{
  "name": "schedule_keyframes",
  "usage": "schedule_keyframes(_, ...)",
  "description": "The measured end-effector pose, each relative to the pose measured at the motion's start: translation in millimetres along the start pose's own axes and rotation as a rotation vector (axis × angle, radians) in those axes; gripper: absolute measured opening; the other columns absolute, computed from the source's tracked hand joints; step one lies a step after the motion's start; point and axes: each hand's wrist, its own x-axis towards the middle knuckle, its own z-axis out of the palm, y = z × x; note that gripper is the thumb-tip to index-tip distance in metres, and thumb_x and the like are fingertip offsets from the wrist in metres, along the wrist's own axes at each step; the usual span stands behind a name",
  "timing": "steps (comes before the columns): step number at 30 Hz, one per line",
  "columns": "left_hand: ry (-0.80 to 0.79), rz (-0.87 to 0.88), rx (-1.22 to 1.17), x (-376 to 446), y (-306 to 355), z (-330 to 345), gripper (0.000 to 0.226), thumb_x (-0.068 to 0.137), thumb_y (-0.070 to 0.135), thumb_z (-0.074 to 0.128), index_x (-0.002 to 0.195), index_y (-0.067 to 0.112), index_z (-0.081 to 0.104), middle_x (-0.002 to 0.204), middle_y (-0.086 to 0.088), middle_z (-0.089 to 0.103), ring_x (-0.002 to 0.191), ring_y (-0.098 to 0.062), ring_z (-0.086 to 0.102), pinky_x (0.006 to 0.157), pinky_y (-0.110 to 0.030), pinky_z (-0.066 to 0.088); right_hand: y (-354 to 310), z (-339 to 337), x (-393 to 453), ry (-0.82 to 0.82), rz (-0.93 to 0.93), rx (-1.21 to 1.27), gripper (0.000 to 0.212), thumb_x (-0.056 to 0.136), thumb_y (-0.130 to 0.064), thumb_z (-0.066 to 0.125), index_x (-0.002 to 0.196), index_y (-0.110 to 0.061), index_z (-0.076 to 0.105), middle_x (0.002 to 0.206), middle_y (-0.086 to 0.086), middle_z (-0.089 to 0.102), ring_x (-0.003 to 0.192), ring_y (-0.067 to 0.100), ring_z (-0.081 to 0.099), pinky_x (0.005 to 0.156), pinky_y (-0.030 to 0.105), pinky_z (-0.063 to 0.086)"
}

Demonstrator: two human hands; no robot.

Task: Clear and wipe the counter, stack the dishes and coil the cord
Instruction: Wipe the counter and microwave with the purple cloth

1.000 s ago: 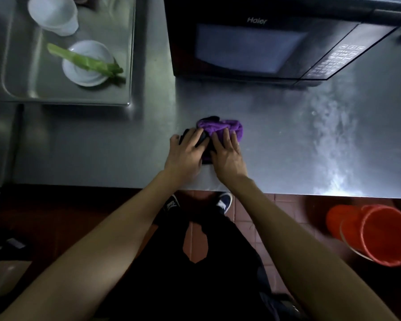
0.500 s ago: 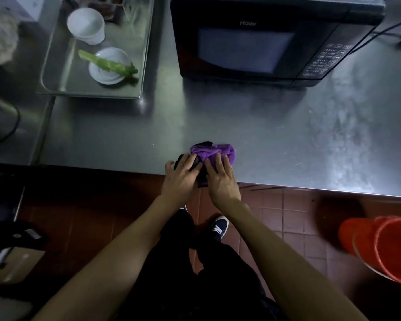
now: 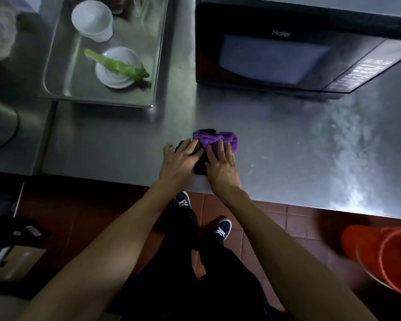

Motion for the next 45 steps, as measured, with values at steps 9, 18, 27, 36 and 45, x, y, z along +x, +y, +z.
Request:
schedule_keyframes(9,-0.045,0.026,-0.034,89.5,-74.6,-22.0,0.056,0.091,0.022,0.051,0.146,0.031,0.045,0.162,0.001,0.026,0.148,-0.019,0.026,0.105,-0.054,0.027,-20.8,-22.7,104.0,-0.034,0.034,-0.001,0.062,0.102,-0.017,0.041,0.159,-0.022,0.014,0.166,0.016,-0.001,0.152,0.038,-0.007,0.125,0.048,0.008)
schedule_keyframes(18,0.016,-0.007,-0.133,79.4,-95.4,-19.6,0.067,0.089,0.013,0.061,0.151,0.024,0.039,0.164,-0.004,0.023,0.151,-0.022,0.020,0.105,-0.056,0.038,-36.1,-15.0,125.8,0.047,-0.041,0.028,0.055,0.101,-0.017,0.047,0.154,-0.018,0.033,0.164,0.019,0.014,0.151,0.041,0.006,0.123,0.050,0.016)
schedule_keyframes(27,0.078,0.006,-0.145,21.4,-95.1,-6.9,0.058,0.088,0.015,0.059,0.145,0.021,0.048,0.159,-0.008,0.034,0.147,-0.022,0.031,0.100,-0.049,0.035,-56.3,9.8,79.8,0.073,-0.069,0.052,0.053,0.100,-0.024,0.053,0.150,-0.015,0.040,0.161,0.021,0.023,0.150,0.043,0.014,0.120,0.054,0.023)
schedule_keyframes(36,0.104,-0.021,-0.155,-17.1,-57.1,-5.4,0.049,0.085,0.016,0.063,0.134,0.019,0.059,0.142,-0.010,0.050,0.127,-0.026,0.050,0.097,-0.045,0.037,-31.2,16.3,30.3,0.062,-0.182,-0.037,0.055,0.098,-0.022,0.058,0.150,-0.017,0.042,0.160,0.019,0.026,0.149,0.040,0.018,0.117,0.054,0.031)
schedule_keyframes(45,0.152,0.122,-0.119,-14.5,30.9,8.6,0.043,0.073,0.016,0.069,0.116,0.018,0.069,0.126,-0.009,0.061,0.108,-0.026,0.061,0.091,-0.045,0.037,44.3,-3.2,-36.0,0.097,-0.113,-0.020,0.055,0.091,-0.021,0.066,0.143,-0.016,0.050,0.156,0.017,0.036,0.146,0.038,0.029,0.114,0.050,0.034)
